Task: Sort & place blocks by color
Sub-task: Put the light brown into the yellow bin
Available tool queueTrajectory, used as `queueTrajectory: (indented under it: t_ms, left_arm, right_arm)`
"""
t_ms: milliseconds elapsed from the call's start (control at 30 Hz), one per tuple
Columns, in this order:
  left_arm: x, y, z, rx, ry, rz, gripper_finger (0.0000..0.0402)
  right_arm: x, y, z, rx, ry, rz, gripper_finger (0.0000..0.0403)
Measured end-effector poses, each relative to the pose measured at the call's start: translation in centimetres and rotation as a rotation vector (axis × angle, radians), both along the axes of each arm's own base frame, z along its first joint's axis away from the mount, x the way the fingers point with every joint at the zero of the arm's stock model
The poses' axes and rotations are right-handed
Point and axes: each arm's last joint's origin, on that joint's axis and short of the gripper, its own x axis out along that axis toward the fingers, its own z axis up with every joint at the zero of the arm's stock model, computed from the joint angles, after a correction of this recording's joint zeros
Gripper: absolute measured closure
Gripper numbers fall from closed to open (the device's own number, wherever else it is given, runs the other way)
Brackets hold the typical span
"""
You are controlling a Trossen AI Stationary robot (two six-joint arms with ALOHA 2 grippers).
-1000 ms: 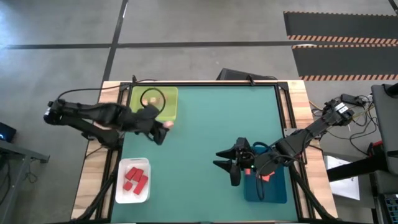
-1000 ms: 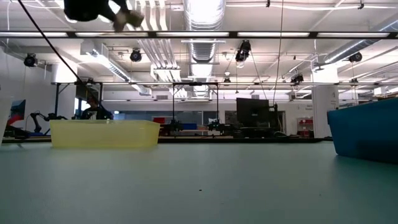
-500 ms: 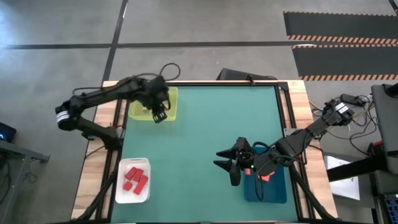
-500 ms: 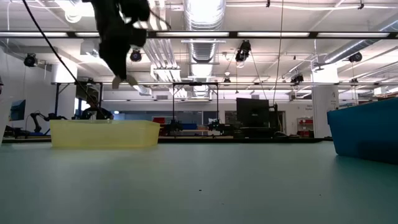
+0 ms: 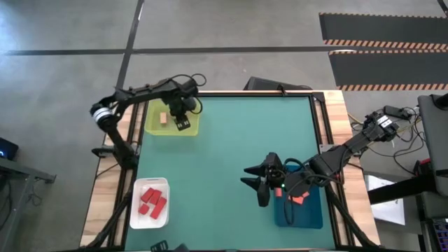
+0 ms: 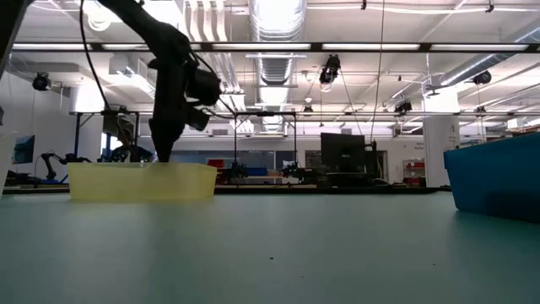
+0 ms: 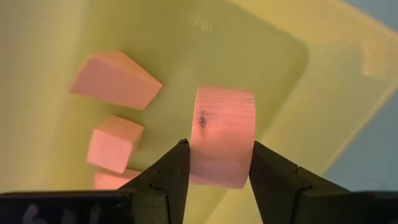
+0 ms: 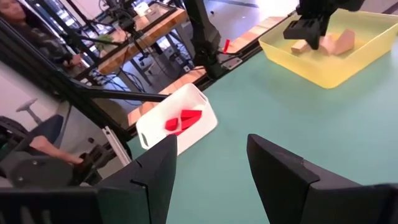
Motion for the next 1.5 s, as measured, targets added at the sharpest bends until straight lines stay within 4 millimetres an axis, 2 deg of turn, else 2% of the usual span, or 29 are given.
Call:
queueTrajectory:
  t_ms: [133, 333, 1200, 1500]
  left_arm:
    - [0.5, 0.4, -1.4, -0.029, 0.034, 0.001, 0.0274]
    - [0.8, 0.7, -1.9, -0.022, 0.028, 0.002, 0.0274]
    - [1.0, 1.1, -1.7, 0.045, 0.017, 0.031, 0.0254]
    - [1.1, 1.1, -0.9, 0.065, -0.005, 0.029, 0.0248]
  right_arm:
    - [0.0, -0.1, -0.1, -0.005, 0.011, -0.004, 0.0218]
    - [0.1, -0.2, -0.1, -0.009, 0.010, -0.012, 0.0218]
    - [0.0, -0.3, -0.2, -0.014, 0.018, -0.012, 0.0218]
    - [0.0, -0.3, -0.2, -0.014, 0.018, -0.012, 0.0218]
